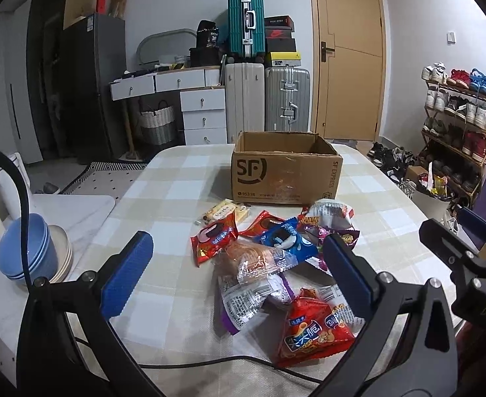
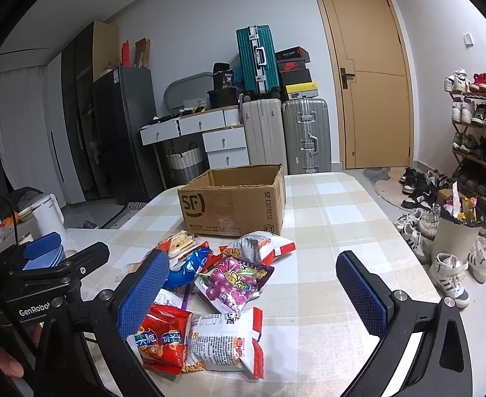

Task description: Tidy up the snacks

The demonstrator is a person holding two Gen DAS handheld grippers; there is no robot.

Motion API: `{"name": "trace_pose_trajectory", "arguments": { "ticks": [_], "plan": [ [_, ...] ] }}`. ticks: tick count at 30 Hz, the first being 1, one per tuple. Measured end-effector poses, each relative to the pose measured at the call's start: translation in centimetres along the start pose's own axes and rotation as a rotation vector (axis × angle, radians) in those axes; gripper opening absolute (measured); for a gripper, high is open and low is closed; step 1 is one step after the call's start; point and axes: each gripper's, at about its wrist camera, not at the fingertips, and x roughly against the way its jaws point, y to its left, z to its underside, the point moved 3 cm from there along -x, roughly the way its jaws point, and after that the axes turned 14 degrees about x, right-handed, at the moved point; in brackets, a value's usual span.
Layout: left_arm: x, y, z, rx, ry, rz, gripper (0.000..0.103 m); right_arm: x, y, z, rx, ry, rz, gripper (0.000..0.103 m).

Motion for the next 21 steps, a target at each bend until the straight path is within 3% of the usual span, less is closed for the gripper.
{"name": "trace_pose_trajectory", "arguments": {
  "ticks": [21],
  "plan": [
    [0.45,-0.20,-0.13,0.002,-0.006,-0.004,0.102,-0.06,0.36,0.20,0.031,0.012,0.009,0.103]
  ]
}}
